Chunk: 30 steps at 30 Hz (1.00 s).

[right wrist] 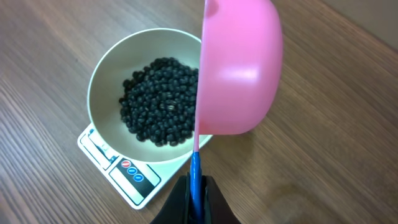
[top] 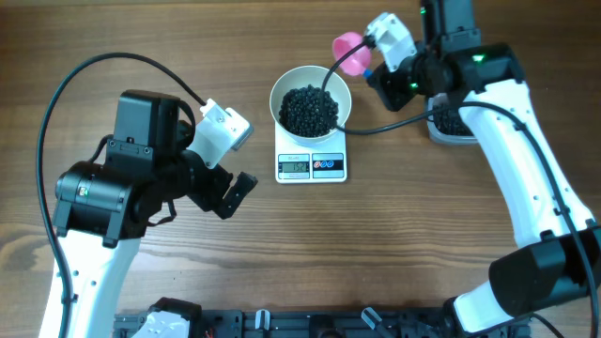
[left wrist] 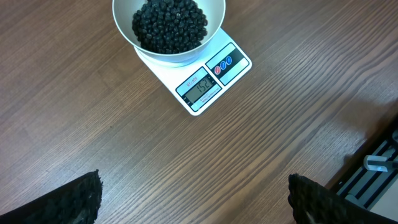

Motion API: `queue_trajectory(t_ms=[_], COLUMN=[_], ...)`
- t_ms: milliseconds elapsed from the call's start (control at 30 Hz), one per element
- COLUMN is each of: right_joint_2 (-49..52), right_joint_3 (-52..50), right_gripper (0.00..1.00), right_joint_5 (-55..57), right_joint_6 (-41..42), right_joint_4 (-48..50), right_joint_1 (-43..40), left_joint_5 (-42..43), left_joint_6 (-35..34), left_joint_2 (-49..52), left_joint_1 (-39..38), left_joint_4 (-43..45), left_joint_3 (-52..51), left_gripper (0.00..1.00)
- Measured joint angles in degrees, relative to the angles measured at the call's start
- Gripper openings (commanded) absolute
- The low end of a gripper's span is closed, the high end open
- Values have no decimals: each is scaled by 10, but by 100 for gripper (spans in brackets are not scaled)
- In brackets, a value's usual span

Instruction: Scoop item into bowl and weigh 150g on scale

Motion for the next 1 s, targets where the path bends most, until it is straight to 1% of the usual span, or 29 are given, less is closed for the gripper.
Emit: queue_trajectory(t_ms=[133, 333, 633, 1000], right_joint_2=[25, 75, 121, 148], right_joint_3=[0, -1, -1, -1], right_gripper=[4, 4, 4, 4], right_joint_5=[41, 88, 100, 162], right_joint_6=[-8, -46, -50, -52], right_joint_4=[1, 19, 33, 36], right_joint_1=[30, 68, 75, 136], left_joint_5=[0, 0, 0, 0], left_joint_6=[0, 0, 0, 0], left_joint_2=[0, 0, 0, 0], left_joint_1=[0, 0, 0, 0], left_joint_4=[0, 0, 0, 0], left_joint_3=[0, 0, 0, 0], left_gripper=[100, 100, 100, 100])
